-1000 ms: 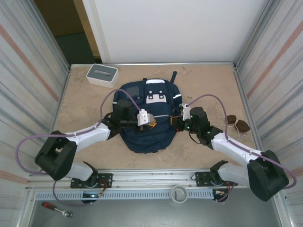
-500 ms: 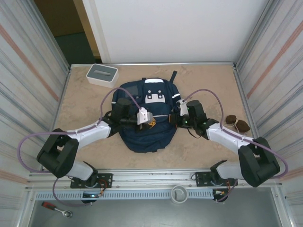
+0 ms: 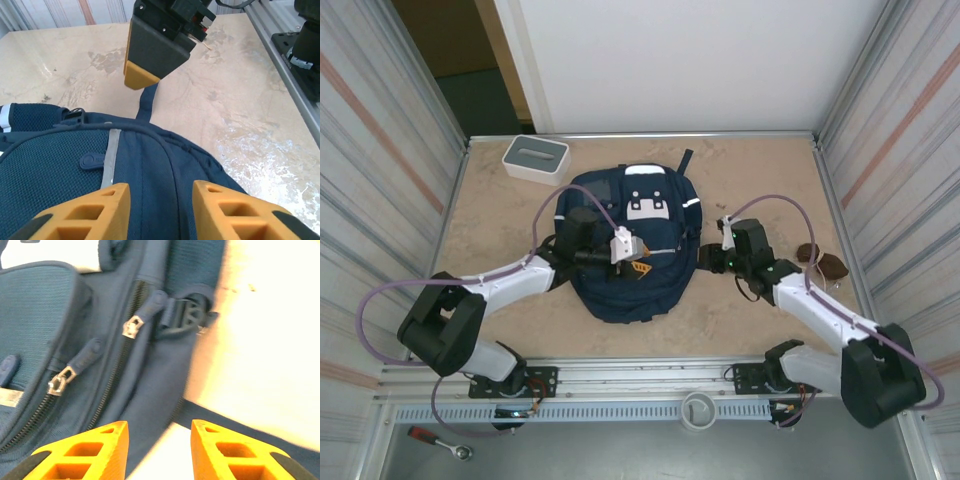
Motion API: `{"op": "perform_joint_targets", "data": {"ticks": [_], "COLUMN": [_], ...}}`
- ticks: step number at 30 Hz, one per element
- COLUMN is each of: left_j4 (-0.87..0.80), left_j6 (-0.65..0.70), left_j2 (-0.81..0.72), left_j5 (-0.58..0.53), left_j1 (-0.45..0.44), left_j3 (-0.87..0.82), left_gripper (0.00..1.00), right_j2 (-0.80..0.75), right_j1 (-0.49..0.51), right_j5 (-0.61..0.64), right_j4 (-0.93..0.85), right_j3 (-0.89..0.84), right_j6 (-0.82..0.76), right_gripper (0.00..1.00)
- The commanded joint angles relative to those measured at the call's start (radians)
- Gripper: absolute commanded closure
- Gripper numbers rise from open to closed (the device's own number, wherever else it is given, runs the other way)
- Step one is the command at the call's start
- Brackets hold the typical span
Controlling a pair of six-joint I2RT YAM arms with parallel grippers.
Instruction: Pack books, pencil case, and school supplies into a backpack
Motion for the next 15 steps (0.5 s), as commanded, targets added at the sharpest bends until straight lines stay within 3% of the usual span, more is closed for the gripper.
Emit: {"op": "perform_joint_targets", "data": {"ticks": [1,3,7,11,15], "left_j4": [0.051,0.085,0.167,0.146,0.066], "left_j6": [-0.051,-0.098,-0.229,-0.385,-0.536], "left_j2": [-0.035,-0.077,-0.188,-0.293,-0.408], "left_j5": [-0.025,-0.1,-0.359,-0.594,-0.814], "left_j1": [-0.007,-0.007,0.006,0.074,0.182], "left_j3": [0.009,-0.013,-0.078,-0.115,-0.17], "left_gripper": [0.51,0.44,0.31,0.24,0.17], "right_j2": [-0.073,-0.089,-0.067,-0.012,-0.02], "right_j1": [-0.018,-0.029,-0.039,-0.036,-0.036], "right_j5": [0.162,0.195,0.182,0.184,0.361], "right_j4": [-0.105,-0.114,-0.061,-0.023,-0.066], "right_j3": [0.006,0.024,0.058,0.096,0.135], "right_j6": [0.022,0.04,0.068,0.092,0.082], "right_gripper": [0.58,0.53,0.4,0.24,0.18]}}
